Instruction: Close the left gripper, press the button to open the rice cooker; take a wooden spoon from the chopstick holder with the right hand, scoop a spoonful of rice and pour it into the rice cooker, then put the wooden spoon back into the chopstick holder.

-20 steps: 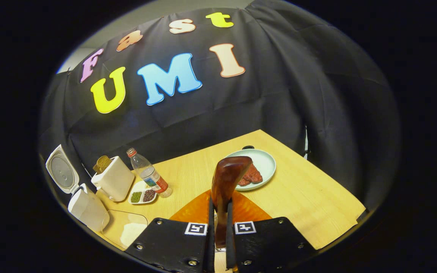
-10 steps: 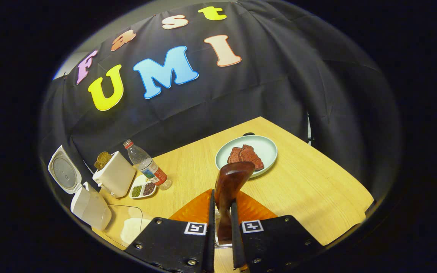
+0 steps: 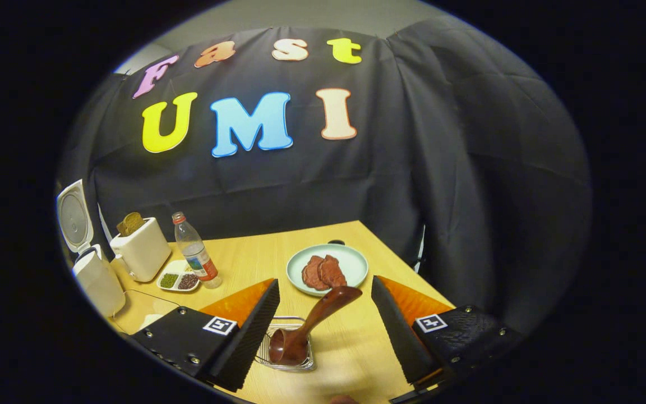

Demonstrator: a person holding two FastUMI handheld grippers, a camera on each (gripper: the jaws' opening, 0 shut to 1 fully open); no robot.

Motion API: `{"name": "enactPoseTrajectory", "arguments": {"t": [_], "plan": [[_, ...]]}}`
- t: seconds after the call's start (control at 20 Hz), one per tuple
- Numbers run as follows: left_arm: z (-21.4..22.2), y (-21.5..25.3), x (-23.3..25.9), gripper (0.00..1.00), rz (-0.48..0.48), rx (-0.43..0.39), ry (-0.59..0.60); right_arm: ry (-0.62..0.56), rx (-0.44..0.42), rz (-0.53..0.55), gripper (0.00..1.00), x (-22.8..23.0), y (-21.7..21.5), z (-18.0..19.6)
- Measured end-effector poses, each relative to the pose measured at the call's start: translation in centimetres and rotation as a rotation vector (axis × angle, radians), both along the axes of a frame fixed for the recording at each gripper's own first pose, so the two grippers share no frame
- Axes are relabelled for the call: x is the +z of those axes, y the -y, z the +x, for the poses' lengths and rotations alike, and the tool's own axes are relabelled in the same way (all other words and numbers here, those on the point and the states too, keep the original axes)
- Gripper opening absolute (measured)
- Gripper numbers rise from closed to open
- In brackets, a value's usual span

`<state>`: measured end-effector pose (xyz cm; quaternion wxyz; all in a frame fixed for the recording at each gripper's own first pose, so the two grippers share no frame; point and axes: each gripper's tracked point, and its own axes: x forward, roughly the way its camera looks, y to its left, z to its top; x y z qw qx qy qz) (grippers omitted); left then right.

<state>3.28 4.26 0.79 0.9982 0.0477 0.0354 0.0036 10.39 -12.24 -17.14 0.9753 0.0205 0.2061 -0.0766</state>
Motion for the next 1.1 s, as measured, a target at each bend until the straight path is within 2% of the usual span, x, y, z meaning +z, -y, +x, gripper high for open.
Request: {"name": "enactPoseTrajectory", "arguments": {"t": [0.2, 0.25, 0.4, 0.5, 0.6, 0.65, 0.7, 0.75, 0.85, 0.9, 1.1], "plan": [[1.3, -3.2, 0.6, 0.94, 0.000, 0.037, 0.013, 0.093, 0.035, -0.014, 1.00, 5.0, -1.8, -0.2], [1.8, -4.3, 0.8, 0.99, 0.002, 0.053, 0.019, 0.116, 0.040, -0.012, 1.00, 5.9, -2.2, -0.2], [3.8, -7.3, 1.9, 1.00, -0.003, 0.093, 0.038, 0.156, 0.048, -0.012, 1.00, 8.1, -3.5, -0.6], [5.5, -9.4, 2.7, 0.96, 0.007, 0.119, 0.052, 0.179, 0.056, -0.032, 1.00, 9.1, -4.4, -0.9], [7.1, -11.5, 3.5, 0.93, 0.013, 0.143, 0.059, 0.188, 0.054, -0.055, 1.00, 9.5, -5.0, -1.5], [7.9, -12.4, 3.7, 0.99, 0.010, 0.153, 0.061, 0.187, 0.054, -0.060, 1.00, 9.6, -5.4, -1.8], [8.7, -13.4, 4.0, 0.99, 0.007, 0.162, 0.061, 0.189, 0.053, -0.064, 1.00, 9.6, -5.6, -2.1], [9.5, -14.3, 4.1, 0.93, 0.006, 0.172, 0.058, 0.190, 0.047, -0.070, 1.00, 9.8, -5.9, -2.4], [11.3, -16.1, 4.7, 0.93, 0.008, 0.186, 0.059, 0.192, 0.035, -0.072, 0.99, 10.1, -6.0, -3.0], [12.4, -16.9, 5.2, 0.99, 0.009, 0.192, 0.065, 0.196, 0.028, -0.073, 0.99, 10.2, -6.1, -3.3], [16.6, -19.7, 6.7, 0.99, 0.006, 0.206, 0.079, 0.202, -0.013, -0.077, 0.99, 10.4, -6.1, -4.3]]}}
